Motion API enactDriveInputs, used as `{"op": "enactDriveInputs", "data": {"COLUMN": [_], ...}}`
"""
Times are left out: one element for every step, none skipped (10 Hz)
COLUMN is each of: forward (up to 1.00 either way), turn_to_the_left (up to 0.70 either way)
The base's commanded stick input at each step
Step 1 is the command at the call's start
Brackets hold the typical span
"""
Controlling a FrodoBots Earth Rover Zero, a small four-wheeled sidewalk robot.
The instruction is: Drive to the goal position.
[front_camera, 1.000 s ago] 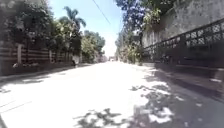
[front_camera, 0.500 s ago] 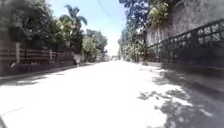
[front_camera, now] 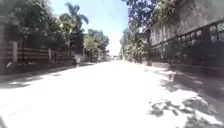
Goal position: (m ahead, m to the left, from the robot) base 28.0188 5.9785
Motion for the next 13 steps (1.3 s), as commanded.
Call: {"op": "enactDriveInputs", "data": {"forward": [0.85,0.85,0.85,0.85,0.85,0.85,0.85,0.85,0.85,0.85,0.85,0.85,0.85], "turn_to_the_left": [0.00,0.00,0.00,0.00,0.01,0.01,-0.20,-0.34,-0.34,-0.34,-0.16,0.00,0.01]}}
